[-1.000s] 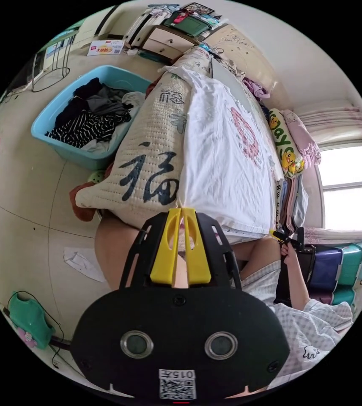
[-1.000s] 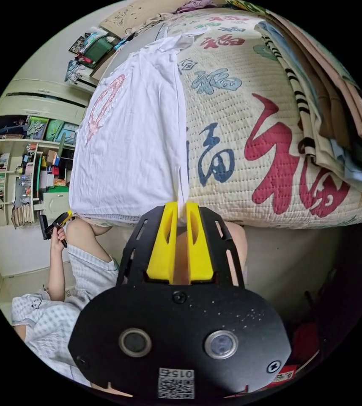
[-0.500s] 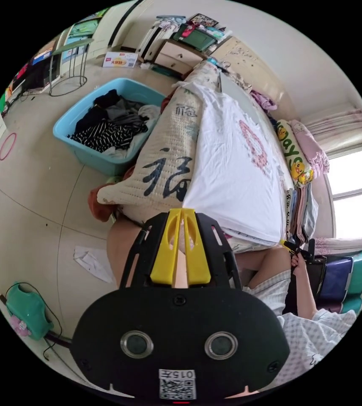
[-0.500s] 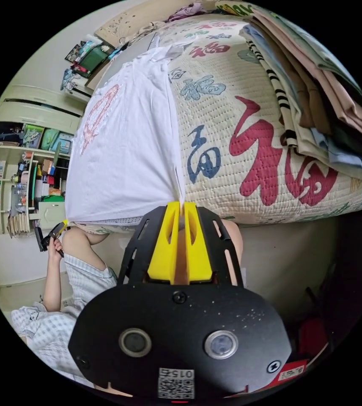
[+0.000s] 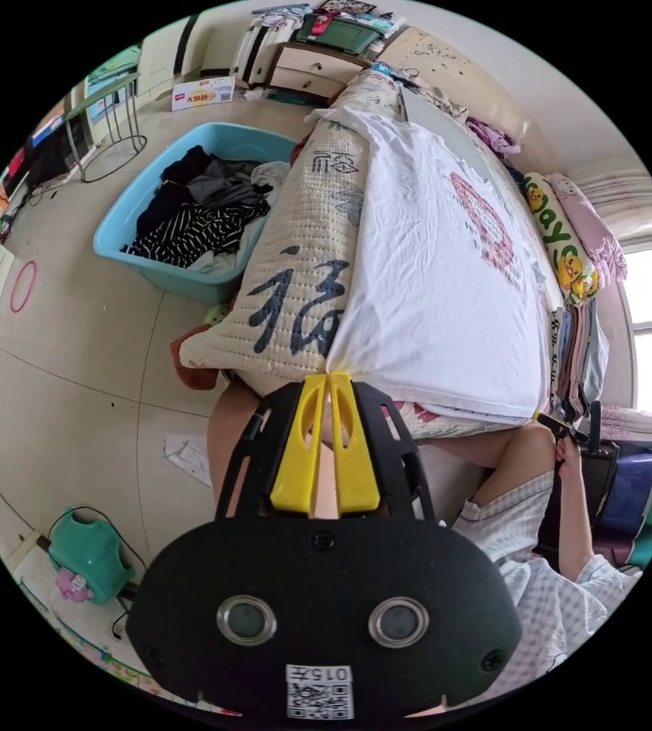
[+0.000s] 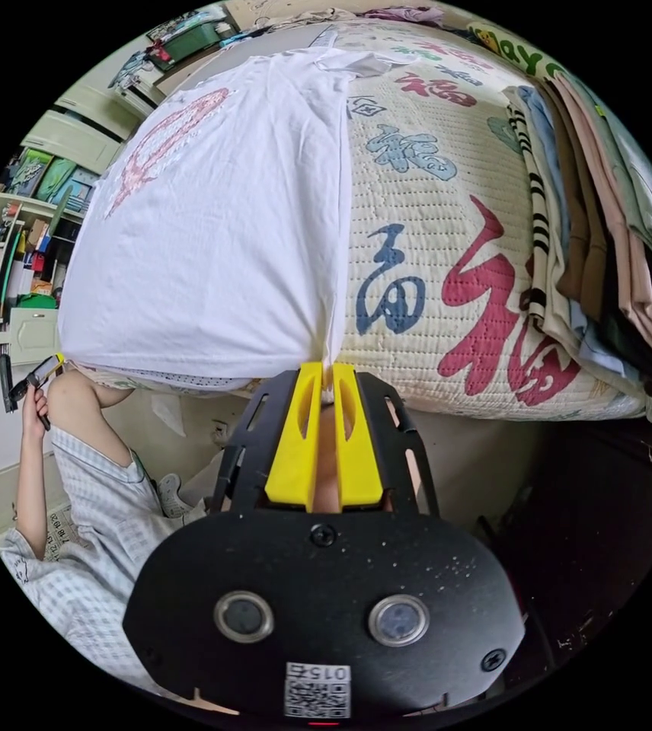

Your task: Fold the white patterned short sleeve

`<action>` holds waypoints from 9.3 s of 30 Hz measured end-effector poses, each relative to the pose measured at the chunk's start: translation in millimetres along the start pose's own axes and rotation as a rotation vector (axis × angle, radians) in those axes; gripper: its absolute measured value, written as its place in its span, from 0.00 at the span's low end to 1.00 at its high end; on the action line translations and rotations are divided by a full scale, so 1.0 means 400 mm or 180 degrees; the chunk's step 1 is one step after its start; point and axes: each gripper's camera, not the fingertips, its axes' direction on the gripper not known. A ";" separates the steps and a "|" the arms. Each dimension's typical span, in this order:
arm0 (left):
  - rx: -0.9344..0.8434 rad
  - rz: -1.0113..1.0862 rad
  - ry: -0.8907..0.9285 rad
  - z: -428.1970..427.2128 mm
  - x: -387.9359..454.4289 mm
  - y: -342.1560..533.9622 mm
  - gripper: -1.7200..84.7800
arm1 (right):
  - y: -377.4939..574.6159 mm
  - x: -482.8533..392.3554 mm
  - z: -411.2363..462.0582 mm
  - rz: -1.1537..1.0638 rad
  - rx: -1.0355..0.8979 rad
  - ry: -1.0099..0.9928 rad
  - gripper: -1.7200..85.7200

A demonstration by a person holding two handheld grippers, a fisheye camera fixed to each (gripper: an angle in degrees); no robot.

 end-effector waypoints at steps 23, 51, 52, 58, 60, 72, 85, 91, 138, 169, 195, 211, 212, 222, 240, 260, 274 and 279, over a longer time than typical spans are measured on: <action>-0.0002 0.0514 -0.1018 0.200 0.206 0.010 0.02 | 0.188 0.065 0.088 0.0234 0.0130 -0.0639 0.07; 0.0470 0.2909 -0.0318 0.693 1.399 -0.853 0.11 | -0.326 0.182 0.156 0.0100 0.2162 -0.0874 0.17; 0.0398 0.2969 -0.0373 0.766 1.488 -0.896 0.12 | -0.342 0.182 0.168 0.0108 0.2172 -0.0881 0.17; 0.0085 0.3049 -0.0255 1.093 1.758 -1.023 0.14 | -0.341 0.157 0.249 0.0192 0.2336 -0.0829 0.12; 0.0133 0.3058 -0.0217 1.161 1.799 -1.030 0.15 | -0.318 0.183 0.262 0.0205 0.2503 -0.1116 0.08; 0.0666 0.2619 0.0133 1.120 1.621 -1.112 0.02 | -0.358 0.037 0.205 -0.0333 0.2389 -0.0752 0.03; 0.0590 0.2106 0.0285 0.970 0.911 -0.966 0.04 | -0.404 -0.376 0.192 -0.1635 0.1541 -0.0492 0.06; 0.0871 0.1912 0.0433 0.940 0.833 -1.025 0.12 | -0.401 -0.299 0.196 -0.1494 0.1564 -0.0132 0.12; 0.0096 0.1979 0.0196 1.054 0.964 -1.067 0.01 | -0.629 -0.059 0.132 -0.1509 0.1251 -0.0300 0.02; 0.0022 0.2949 0.0426 0.885 1.092 -0.773 0.03 | -0.872 0.271 -0.231 -0.0623 0.1056 -0.0229 0.01; 0.1614 -0.0809 0.2196 0.282 -0.519 -0.729 0.12 | -1.376 -1.560 -0.602 -0.3244 0.0553 0.0025 0.11; 0.1744 -0.1823 0.3299 0.256 -0.756 -0.723 0.14 | -1.574 -1.781 -0.670 -0.3217 -0.0199 -0.0131 0.02; 0.1752 -0.1815 0.3310 0.253 -0.758 -0.725 0.14 | -1.583 -1.773 -0.691 -0.3193 -0.0212 -0.0293 0.02; 0.1784 -0.1540 0.3213 0.206 -0.749 -0.763 0.13 | -1.615 -1.838 -0.743 -0.3389 -0.0584 -0.0213 0.04; 0.1546 -0.1369 0.2706 0.151 -0.619 -0.752 0.04 | -1.807 -2.411 -0.650 -0.3675 -0.0330 0.1913 0.17; 0.2239 -0.0321 0.1934 0.050 -0.345 -0.697 0.02 | -1.857 -1.775 -1.176 -0.2513 0.0859 0.0605 0.01; 0.1441 0.1447 0.1890 0.089 -0.052 -0.696 0.10 | -1.674 -0.789 -0.990 -0.1229 0.0461 0.0533 0.04; 0.1556 0.1448 0.1274 0.103 0.012 -0.672 0.12 | -1.758 -0.753 -0.954 -0.1311 0.0626 0.0151 0.10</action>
